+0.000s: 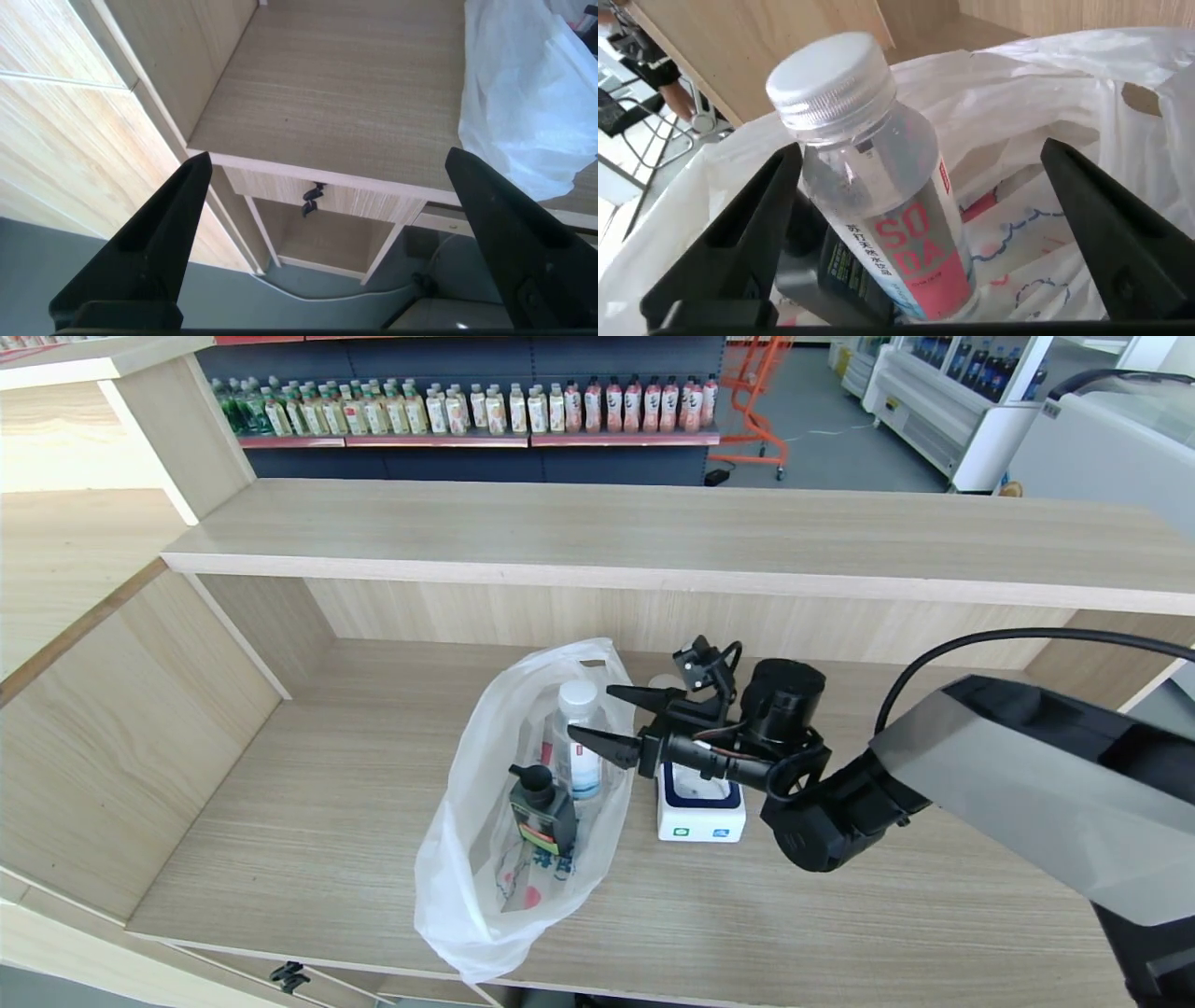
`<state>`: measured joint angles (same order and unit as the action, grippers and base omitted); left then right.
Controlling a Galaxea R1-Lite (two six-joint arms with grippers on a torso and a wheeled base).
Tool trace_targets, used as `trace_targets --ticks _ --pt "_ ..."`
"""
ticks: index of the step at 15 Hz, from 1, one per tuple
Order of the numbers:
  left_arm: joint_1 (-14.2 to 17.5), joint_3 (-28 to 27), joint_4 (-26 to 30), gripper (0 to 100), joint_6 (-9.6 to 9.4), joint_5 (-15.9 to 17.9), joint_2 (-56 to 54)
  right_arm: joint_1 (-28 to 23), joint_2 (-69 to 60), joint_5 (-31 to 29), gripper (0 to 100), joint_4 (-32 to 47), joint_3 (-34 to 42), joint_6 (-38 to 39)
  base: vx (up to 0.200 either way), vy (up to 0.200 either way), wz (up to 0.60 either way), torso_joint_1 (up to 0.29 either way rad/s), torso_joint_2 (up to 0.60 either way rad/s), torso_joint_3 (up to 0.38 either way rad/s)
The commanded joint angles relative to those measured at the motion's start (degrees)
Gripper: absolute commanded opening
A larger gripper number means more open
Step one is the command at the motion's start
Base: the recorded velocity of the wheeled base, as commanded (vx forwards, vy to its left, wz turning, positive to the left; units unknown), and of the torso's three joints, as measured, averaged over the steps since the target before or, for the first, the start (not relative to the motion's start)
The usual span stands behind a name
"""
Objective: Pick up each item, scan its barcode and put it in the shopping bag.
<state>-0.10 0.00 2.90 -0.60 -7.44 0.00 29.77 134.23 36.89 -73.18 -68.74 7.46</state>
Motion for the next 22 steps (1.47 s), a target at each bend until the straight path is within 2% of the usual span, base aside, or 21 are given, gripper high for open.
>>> trace_targets --ticks 1,3,7,10,12,13,15,16,17,18,20,21,22 --pt "0.0 0.0 0.0 100 -0.02 0.0 0.1 -1.8 -7.8 1.2 100 0.1 4.6 4.1 0.000 0.000 0.00 0.000 0.00 0.000" --pt "0.0 0.0 0.0 100 -0.02 0.0 0.1 -2.5 -13.0 3.5 100 0.1 9.5 5.9 0.000 0.000 0.00 0.000 0.00 0.000" --pt "0.0 0.0 0.0 100 -0.02 0.0 0.1 -4.3 -24.8 4.7 100 0.0 25.4 6.3 0.000 0.000 0.00 0.000 0.00 0.000" --pt "0.0 0.0 0.0 100 -0.02 0.0 0.1 -9.4 -33.2 4.8 100 1.4 34.1 6.2 0.000 0.000 0.00 0.000 0.00 0.000" --pt "0.0 0.0 0.0 100 -0.02 0.0 0.1 -12.5 -42.6 4.3 100 9.9 38.2 5.8 0.000 0.000 0.00 0.000 0.00 0.000" --pt "0.0 0.0 0.0 100 -0.02 0.0 0.1 -17.2 -54.8 3.2 100 23.3 41.4 3.4 0.000 0.000 0.00 0.000 0.00 0.000" --pt "0.0 0.0 0.0 100 -0.02 0.0 0.1 -25.1 -70.2 -2.0 100 38.2 47.1 -8.2 0.000 0.000 0.00 0.000 0.00 0.000" --pt "0.0 0.0 0.0 100 -0.02 0.0 0.1 -27.8 -77.5 -6.4 100 43.4 50.0 -11.3 0.000 0.000 0.00 0.000 0.00 0.000" --pt "0.0 0.0 0.0 100 -0.02 0.0 0.1 -28.8 -83.4 -11.8 100 46.4 52.5 -11.5 0.000 0.000 0.00 0.000 0.00 0.000" --pt "0.0 0.0 0.0 100 -0.02 0.0 0.1 -30.3 -94.8 -20.3 100 52.4 57.7 -11.5 0.000 0.000 0.00 0.000 0.00 0.000" --pt "0.0 0.0 0.0 100 -0.02 0.0 0.1 -30.2 -110.9 -32.9 100 64.0 63.4 -11.2 0.000 0.000 0.00 0.000 0.00 0.000" --pt "0.0 0.0 0.0 100 -0.02 0.0 0.1 -29.5 -117.8 -36.6 100 68.0 66.2 -10.3 0.000 0.000 0.00 0.000 0.00 0.000" --pt "0.0 0.0 0.0 100 -0.02 0.0 0.1 -29.6 -122.9 -36.5 100 68.9 68.7 -9.2 0.000 0.000 0.00 0.000 0.00 0.000"
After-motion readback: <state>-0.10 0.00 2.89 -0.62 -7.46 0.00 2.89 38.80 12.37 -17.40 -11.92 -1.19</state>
